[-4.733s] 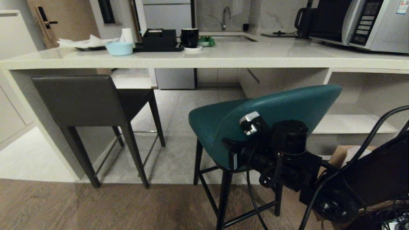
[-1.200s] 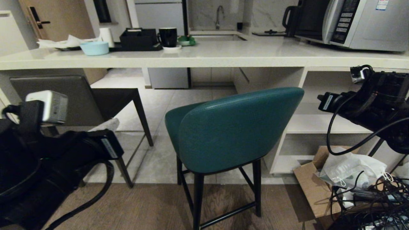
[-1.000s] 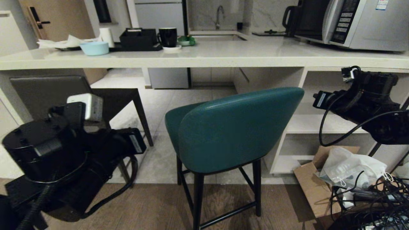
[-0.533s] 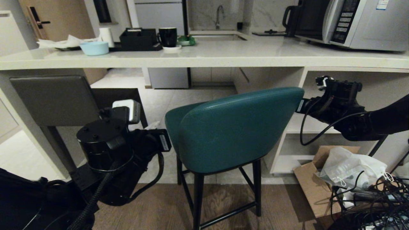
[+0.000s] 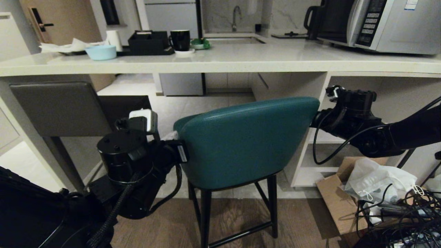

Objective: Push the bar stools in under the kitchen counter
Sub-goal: Push the blue chair back under the dining table

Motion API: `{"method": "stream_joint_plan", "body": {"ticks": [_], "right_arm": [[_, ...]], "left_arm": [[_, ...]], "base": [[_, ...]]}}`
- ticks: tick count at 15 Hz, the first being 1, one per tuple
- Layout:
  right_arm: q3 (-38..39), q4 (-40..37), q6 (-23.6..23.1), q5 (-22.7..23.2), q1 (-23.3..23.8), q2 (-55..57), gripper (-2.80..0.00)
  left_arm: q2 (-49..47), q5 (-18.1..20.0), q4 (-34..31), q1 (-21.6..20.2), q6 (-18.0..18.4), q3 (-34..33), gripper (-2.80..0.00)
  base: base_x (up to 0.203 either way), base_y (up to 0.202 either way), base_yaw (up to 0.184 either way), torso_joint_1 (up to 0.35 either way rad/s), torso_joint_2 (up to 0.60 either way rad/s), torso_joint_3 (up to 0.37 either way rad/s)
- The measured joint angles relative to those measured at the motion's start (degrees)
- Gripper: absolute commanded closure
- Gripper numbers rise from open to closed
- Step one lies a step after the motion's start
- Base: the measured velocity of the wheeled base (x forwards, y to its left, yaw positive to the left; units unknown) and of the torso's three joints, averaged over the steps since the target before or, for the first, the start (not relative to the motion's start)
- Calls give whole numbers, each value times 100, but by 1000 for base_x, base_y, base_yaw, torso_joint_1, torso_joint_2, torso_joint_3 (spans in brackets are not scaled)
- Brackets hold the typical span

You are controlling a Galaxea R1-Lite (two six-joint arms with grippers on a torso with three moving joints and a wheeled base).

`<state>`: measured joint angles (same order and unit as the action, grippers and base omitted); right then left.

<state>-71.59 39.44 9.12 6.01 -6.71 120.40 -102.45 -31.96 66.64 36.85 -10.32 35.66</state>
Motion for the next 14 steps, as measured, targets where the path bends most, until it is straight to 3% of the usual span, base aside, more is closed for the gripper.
{"method": "stream_joint_plan", "body": {"ticks": [8, 14], "right_arm": [[1073, 333, -20, 28, -221, -648, 0], [1205, 345, -37, 32, -216, -599, 0]], "left_arm": [[109, 73, -23, -199, 37, 131, 0], [-124, 52, -468, -21, 262, 1077, 0]], "base": [[0, 0, 0, 0, 0, 0], [0, 0, 0, 0, 0, 0]]}}
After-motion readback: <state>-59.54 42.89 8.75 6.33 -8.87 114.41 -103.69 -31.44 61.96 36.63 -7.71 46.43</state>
